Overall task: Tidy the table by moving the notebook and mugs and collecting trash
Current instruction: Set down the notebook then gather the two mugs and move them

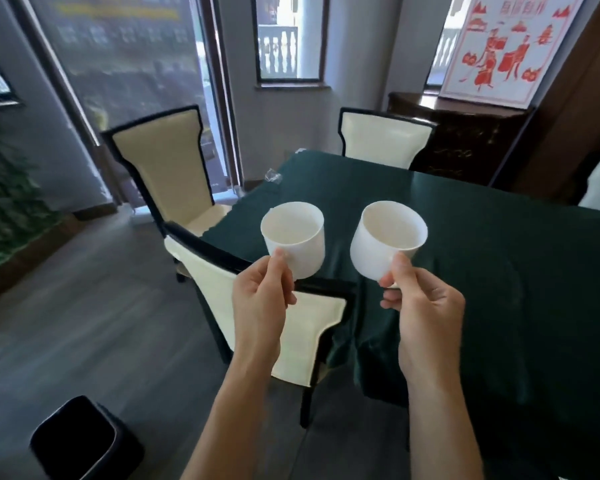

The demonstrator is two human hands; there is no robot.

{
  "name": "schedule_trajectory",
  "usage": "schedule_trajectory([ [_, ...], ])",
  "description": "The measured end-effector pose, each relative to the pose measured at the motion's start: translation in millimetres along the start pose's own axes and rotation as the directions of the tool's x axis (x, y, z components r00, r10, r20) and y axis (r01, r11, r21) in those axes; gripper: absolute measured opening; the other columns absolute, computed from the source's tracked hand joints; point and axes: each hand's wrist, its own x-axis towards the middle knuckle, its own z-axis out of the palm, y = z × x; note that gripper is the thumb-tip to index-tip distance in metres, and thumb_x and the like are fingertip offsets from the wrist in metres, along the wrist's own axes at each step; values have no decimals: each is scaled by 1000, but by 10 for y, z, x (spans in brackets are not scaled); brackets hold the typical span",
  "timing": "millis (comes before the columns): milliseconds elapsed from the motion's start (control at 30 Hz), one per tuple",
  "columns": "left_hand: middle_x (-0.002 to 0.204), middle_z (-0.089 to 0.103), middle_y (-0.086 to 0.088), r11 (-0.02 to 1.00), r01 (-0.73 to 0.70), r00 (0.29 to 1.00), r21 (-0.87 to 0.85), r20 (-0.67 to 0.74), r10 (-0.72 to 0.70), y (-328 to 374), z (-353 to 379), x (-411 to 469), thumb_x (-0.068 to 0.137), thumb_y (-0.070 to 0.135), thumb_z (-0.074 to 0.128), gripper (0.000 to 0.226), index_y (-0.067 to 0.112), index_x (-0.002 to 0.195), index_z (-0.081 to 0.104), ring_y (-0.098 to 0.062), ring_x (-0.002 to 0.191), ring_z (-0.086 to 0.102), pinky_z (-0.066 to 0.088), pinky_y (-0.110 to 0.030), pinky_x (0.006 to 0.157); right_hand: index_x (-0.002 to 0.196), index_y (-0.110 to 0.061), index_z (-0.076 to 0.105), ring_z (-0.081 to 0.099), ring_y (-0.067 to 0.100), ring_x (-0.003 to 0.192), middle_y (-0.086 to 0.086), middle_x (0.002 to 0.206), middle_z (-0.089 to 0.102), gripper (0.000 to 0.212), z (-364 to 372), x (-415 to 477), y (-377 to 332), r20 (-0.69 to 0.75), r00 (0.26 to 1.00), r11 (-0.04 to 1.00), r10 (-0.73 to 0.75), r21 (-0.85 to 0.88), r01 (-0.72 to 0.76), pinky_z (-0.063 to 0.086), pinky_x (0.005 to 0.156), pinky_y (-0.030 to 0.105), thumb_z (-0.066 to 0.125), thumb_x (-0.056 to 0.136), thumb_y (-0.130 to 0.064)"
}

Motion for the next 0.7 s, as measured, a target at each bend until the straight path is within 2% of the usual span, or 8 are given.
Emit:
schedule_trajectory([
  [167, 52, 49, 3, 999, -37, 999, 6, 20, 37, 183, -749, 530, 98, 37, 53, 48, 14, 56, 53, -10, 50, 45, 40, -15, 51, 62, -16, 74, 63, 9, 61, -3, 65, 70, 41, 846, -183, -34, 22, 1000, 998, -8, 57, 7, 54, 56, 18, 70, 96, -37],
  [400, 56, 49, -1, 1000, -13, 999, 24, 30, 13, 348, -1630, 1122, 95, 40, 53, 48, 18, 52, 49, -12, 52, 46, 38, -20, 53, 62, -17, 75, 62, 7, 60, -1, 67, 72, 39, 1842, -412, -73, 2, 999, 997, -47, 57, 47, 54, 54, 20, 69, 97, -33],
  [500, 55, 48, 1, 1000, -7, 1000, 7, 29, 7, 385, -1833, 1287, 95, 40, 54, 48, 19, 52, 48, -12, 52, 45, 40, -19, 54, 61, -17, 75, 62, 8, 60, 2, 70, 73, 40, 2122, -452, -80, 13, 998, 997, -56, 60, 55, 54, 54, 19, 69, 98, -33],
  [700, 57, 50, -3, 1000, -5, 1000, -15, 11, 6, 405, -2006, 1621, 95, 39, 53, 49, 16, 53, 50, -15, 53, 47, 42, -19, 53, 59, -20, 74, 61, 8, 58, -4, 65, 71, 41, 2523, -302, -26, 47, 997, 997, -62, 47, 60, 54, 55, 19, 68, 98, -32],
])
